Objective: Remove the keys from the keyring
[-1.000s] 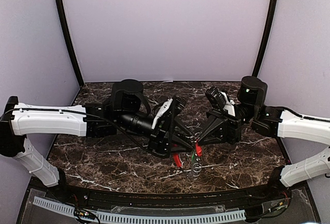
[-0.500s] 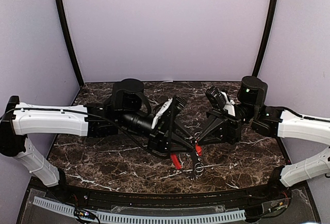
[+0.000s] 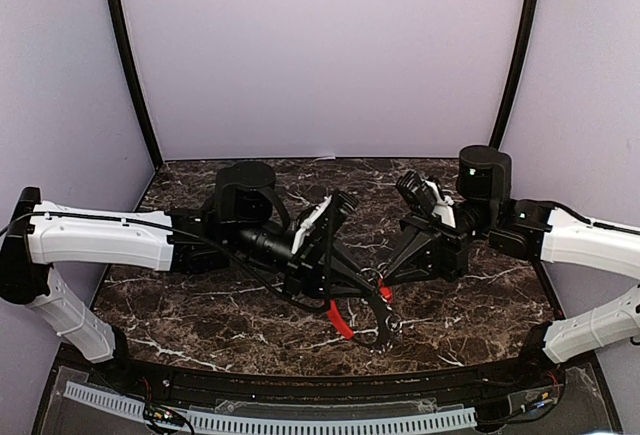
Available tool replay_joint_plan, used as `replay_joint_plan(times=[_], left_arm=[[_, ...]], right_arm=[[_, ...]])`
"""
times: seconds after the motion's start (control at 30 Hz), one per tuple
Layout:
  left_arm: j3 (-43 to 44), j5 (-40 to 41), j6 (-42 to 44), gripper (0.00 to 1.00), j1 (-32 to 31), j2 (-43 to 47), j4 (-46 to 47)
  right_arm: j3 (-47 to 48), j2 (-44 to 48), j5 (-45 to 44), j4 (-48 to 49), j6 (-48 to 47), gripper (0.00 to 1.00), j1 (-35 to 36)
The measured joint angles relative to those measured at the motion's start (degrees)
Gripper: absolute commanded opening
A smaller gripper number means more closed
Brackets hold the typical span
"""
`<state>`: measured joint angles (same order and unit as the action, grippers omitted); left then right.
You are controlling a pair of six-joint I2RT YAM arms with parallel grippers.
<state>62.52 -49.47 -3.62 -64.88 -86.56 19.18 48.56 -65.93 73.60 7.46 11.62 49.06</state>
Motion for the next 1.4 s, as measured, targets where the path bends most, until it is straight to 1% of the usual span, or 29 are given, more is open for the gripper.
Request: replay_joint_plan(times=[0.17,0.57,0.83,1.17,1.4], left_arm=[[-1.53,0.07,-2.8,0.0,0.02,0.02,2.62],[-6.08,2.75,-7.37,0.0,0.11,0.72,7.65],[-8.37,8.52,-8.87,0.0,0.04,3.54,9.01],[-8.41,12.31,-9.33,0.0,0.0,4.42,7.21],[-9.57,14.21,-11.17,0.0,0.28,5.44,7.41]], right_arm=[[1.73,0.0,-0.76,-6.32,-4.17,0.0,0.07],[2.34,0.59,-4.66,-13.97,-8.46,0.0,0.13],[2.99,2.19,-7.8,-15.76,-9.25,0.0,0.13],[3.78,2.21,-9.22,-18.75,-9.53,0.0,0.13],[3.96,2.08,-10.84,-19.39,-9.49,0.0,0.26]])
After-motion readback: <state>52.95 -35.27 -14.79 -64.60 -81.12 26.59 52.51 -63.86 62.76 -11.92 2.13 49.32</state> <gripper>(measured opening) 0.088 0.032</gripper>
